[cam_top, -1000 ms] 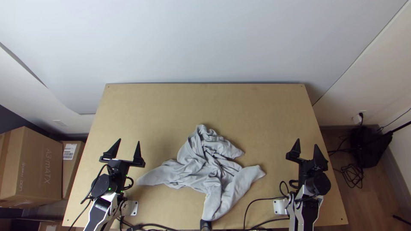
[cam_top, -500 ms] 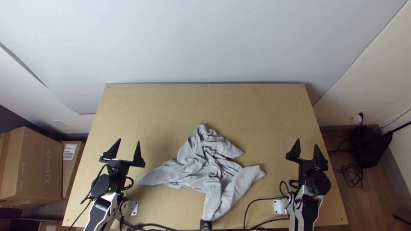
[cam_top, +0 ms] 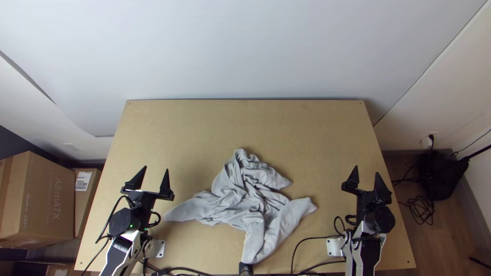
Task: Fold the t-shirt
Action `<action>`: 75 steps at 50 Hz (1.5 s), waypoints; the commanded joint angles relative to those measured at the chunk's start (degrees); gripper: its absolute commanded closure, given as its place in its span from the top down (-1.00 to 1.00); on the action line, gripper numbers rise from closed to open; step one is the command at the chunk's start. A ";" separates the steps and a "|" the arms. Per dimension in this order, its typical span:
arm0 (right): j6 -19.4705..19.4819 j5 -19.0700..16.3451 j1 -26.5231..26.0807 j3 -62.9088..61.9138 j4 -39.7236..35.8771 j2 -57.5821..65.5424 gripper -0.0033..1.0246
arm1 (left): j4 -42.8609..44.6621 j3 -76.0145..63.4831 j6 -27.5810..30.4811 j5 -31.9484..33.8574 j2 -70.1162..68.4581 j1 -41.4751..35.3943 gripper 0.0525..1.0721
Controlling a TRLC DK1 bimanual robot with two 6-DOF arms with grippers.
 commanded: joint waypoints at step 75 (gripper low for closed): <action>-1.47 0.72 31.58 66.31 -12.82 44.79 0.91 | -13.81 58.16 11.21 -2.37 31.56 3.14 0.90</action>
